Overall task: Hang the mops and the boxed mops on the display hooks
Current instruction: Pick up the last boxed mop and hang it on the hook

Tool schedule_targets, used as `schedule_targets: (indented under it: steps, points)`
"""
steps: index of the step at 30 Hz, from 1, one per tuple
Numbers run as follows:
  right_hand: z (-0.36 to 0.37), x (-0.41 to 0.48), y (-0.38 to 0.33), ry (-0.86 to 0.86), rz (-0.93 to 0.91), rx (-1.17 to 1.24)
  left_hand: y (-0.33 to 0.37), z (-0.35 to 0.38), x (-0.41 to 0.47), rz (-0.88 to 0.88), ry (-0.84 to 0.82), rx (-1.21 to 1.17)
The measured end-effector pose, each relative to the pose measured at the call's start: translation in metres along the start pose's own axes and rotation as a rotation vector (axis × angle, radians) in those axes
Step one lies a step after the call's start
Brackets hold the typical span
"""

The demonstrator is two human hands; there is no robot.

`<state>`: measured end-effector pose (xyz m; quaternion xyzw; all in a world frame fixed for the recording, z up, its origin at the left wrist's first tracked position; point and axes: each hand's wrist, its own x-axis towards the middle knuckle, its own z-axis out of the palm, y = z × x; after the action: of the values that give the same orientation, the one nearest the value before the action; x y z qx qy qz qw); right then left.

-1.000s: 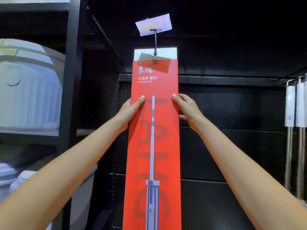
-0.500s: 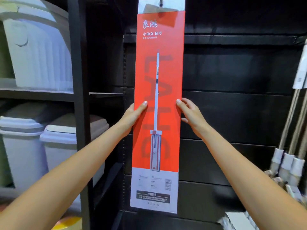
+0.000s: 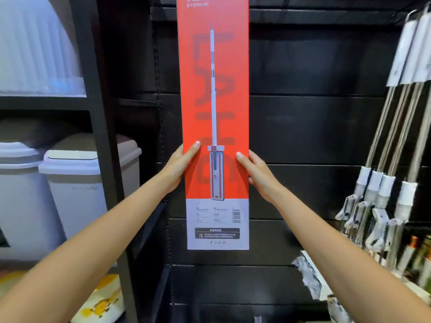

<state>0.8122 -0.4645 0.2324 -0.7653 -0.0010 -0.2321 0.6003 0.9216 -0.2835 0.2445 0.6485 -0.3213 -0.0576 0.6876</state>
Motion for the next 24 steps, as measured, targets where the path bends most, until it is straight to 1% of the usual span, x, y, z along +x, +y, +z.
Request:
schedule_targets:
  steps: [7,12,15,19,22,24]
  points:
    - [0.009,-0.002,-0.001,-0.002,-0.004,0.057,-0.003,-0.003,-0.004,0.026,0.008,-0.014]
    - [0.008,0.002,0.003,0.002,0.045,0.066,0.001,-0.010,-0.002,0.001,0.022,-0.022]
    - [0.003,0.010,0.009,-0.017,0.047,0.129,0.006,-0.009,-0.002,-0.007,0.011,-0.048]
    - [-0.004,0.026,0.017,0.004,0.111,0.219,0.006,-0.013,0.003,-0.077,-0.020,-0.152]
    - [0.003,0.023,0.012,0.016,0.155,0.215,-0.001,-0.012,0.008,-0.151,-0.018,-0.203]
    - [0.010,0.024,0.008,0.037,0.148,0.226,-0.006,-0.009,0.012,-0.171,-0.016,-0.205]
